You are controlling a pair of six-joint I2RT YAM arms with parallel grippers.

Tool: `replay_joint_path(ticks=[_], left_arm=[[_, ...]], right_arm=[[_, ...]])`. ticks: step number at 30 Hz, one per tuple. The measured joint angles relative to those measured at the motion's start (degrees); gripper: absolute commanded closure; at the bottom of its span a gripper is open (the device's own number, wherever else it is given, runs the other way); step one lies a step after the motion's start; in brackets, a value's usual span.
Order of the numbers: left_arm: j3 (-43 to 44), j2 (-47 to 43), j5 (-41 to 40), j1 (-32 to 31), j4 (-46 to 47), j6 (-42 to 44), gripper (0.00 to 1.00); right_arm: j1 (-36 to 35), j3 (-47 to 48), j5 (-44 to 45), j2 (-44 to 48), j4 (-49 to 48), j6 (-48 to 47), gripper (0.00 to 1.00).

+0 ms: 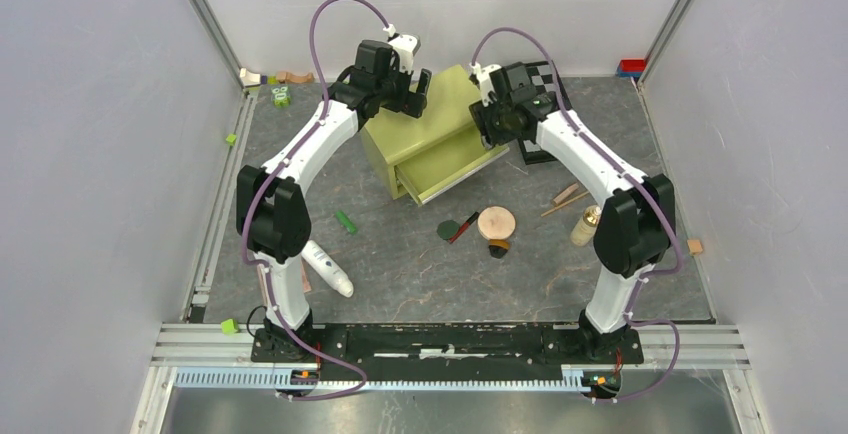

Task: Organize the makeup
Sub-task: Open the drawer in the storage box.

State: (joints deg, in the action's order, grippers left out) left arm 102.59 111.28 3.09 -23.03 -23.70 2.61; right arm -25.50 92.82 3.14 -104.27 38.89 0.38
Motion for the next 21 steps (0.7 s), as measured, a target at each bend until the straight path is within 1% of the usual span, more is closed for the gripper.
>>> replay_joint_path(ticks=[5,10,15,21], left_arm=[[0.0,0.0,0.02,0.0,0.0,0.0,0.0],[0.0,0.0,0.02,0.0,0.0,0.0,0.0],[0.0,0.0,0.02,0.0,0.0,0.0,0.0],[0.0,0.0,0.04,0.0,0.0,-0.02,0.0]], right_arm=[[3.21,5.44,-0.66,-0.02,0.92,-1.46,0.4],[6.82,7.78,-6.43,-1.18,0.66,-4.44,0.4],[7.52,7.41,-12.11,-4.94,0.66,-6.78,0.43],[7.08,4.96,-14.51,-6.34,0.07,-6.86,0.5]])
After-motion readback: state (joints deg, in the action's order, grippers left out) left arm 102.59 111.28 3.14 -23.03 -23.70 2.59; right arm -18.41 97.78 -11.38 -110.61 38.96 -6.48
